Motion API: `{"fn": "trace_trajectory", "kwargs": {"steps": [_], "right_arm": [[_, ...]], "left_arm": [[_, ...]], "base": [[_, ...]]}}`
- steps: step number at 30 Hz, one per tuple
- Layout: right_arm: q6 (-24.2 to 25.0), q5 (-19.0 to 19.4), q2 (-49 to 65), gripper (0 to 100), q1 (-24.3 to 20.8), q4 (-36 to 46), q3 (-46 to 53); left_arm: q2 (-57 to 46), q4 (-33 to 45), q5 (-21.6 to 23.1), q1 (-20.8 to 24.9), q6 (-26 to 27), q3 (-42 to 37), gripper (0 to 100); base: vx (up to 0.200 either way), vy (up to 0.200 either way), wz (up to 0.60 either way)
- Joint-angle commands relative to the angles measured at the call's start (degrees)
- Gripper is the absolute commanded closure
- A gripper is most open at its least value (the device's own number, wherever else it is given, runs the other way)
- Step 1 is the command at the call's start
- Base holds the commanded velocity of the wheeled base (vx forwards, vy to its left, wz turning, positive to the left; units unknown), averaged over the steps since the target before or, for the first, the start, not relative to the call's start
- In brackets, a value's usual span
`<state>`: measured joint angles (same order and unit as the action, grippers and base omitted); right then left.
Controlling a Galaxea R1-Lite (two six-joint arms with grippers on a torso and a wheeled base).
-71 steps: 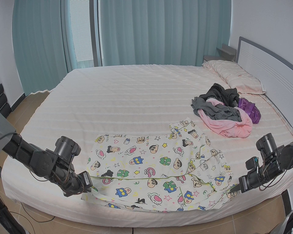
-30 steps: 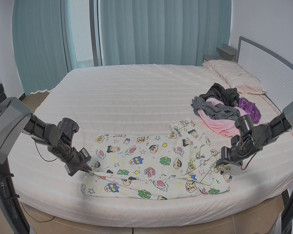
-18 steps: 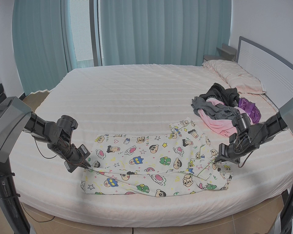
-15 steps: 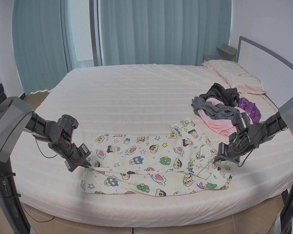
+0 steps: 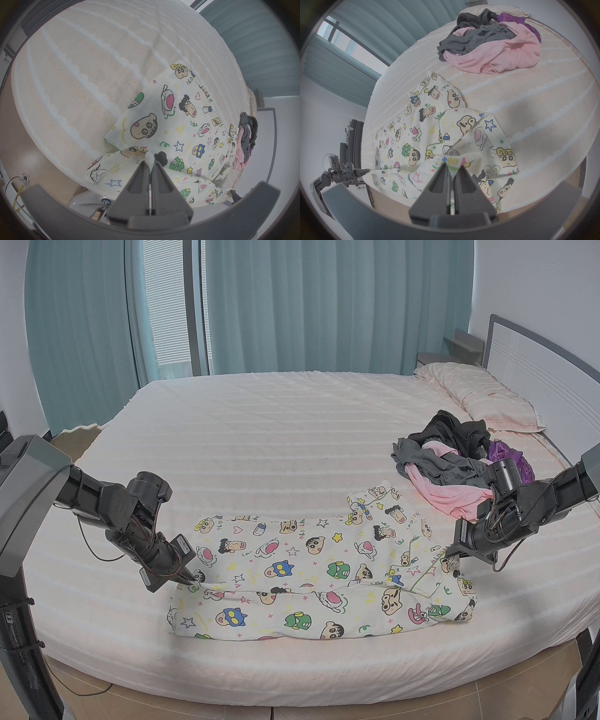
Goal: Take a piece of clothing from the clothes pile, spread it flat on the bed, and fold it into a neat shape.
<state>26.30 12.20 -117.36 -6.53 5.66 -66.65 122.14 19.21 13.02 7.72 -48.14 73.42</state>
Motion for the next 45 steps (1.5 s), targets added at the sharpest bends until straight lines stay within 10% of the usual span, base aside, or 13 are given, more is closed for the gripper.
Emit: {"fn": "trace_trajectory", "kwargs": {"steps": [1, 28, 29, 38, 45], "right_arm": [[-0.10, 0.01, 0.55, 100, 0.12, 0.32, 0.11], [2.97, -1.39, -6.74, 100, -1.99, -1.00, -5.07], [3.15, -1.30, -6.92, 0, -2.17, -0.91, -5.07], [9.83, -2.62, -3.49, 0, -1.55, -0.82, -3.58], [26.26, -5.79, 1.96, 0, -4.45, -2.76, 2.84]], "left_arm": [[-0.41, 0.21, -0.10, -0.16, 0.06, 0.76, 100], [6.45, -0.32, -2.82, -0.86, -0.37, 4.97, 100], [6.62, -0.40, -2.82, -0.86, -0.46, 4.97, 0], [5.92, 0.21, -2.74, -1.83, -2.40, 5.33, 0], [-1.46, -0.49, 0.16, -4.03, -2.48, -1.18, 0]], "base": [[0.000, 0.000, 0.00], [0.000, 0.000, 0.00], [0.000, 0.000, 0.00], [0.000, 0.000, 0.00], [0.000, 0.000, 0.00]]}}
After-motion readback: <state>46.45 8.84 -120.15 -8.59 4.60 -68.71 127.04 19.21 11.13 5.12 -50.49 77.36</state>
